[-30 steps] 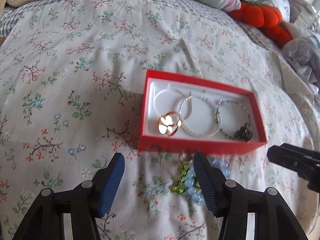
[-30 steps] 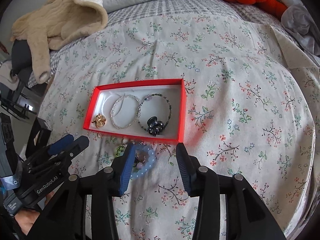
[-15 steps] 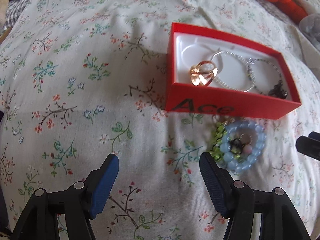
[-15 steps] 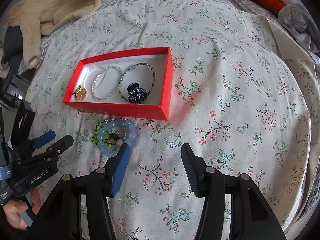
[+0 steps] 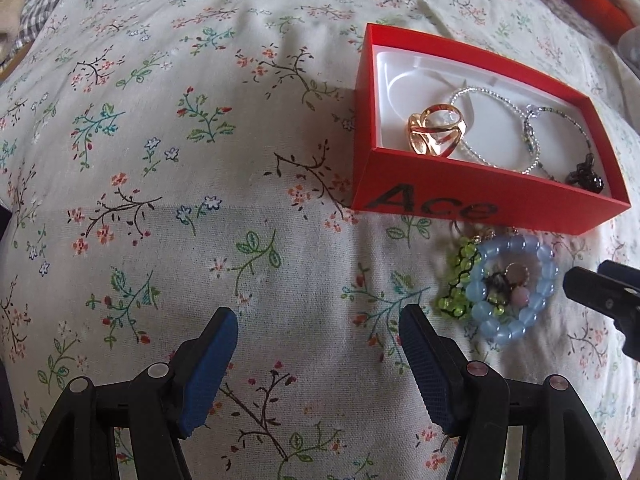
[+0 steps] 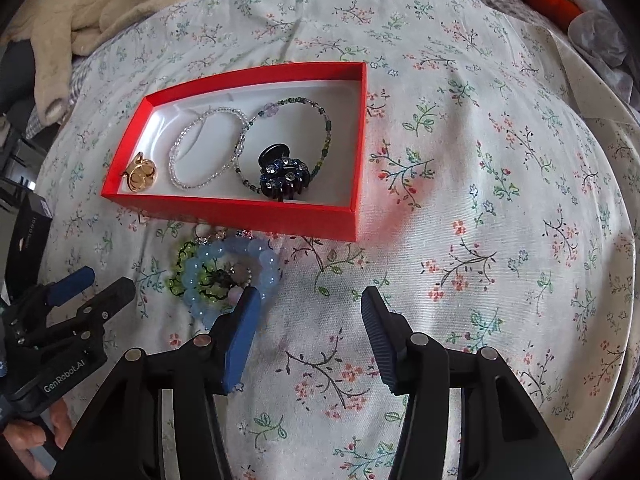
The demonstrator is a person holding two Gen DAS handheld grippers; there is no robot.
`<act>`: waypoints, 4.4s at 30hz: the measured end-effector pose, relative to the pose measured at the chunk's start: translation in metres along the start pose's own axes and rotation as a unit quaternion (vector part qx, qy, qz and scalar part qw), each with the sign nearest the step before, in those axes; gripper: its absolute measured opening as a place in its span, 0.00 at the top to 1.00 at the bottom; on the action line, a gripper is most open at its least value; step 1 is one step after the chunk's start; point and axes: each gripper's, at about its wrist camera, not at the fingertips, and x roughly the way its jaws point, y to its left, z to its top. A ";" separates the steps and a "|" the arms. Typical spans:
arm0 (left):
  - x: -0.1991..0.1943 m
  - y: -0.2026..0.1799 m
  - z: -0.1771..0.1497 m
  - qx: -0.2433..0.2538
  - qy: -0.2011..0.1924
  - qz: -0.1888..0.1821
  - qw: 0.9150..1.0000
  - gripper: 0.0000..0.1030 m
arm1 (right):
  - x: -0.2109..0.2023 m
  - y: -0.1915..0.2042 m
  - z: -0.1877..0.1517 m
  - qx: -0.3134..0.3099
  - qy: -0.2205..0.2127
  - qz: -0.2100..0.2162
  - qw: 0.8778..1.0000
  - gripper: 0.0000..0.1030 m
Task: Organize jewelry
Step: 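Close the right gripper on the light blue bead bracelet, then grasp the green bead strand with the left gripper while the right gripper lifts the blue bracelet, then carry the green strand and blue bracelet over the red box and lower them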
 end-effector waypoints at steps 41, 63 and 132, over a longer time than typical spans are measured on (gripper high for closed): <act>0.007 -0.047 0.001 0.030 0.005 -0.098 0.995 0.60 | -0.059 -0.030 -0.019 0.007 -0.038 0.073 0.997 0.88; 0.006 -0.062 0.010 0.027 -0.019 -0.096 0.995 0.96 | -0.042 -0.060 -0.019 0.028 -0.016 0.043 0.999 0.88; -0.048 0.006 0.063 -0.061 -0.130 -0.057 0.988 0.61 | -0.081 0.037 0.062 0.010 -0.137 0.105 0.985 0.88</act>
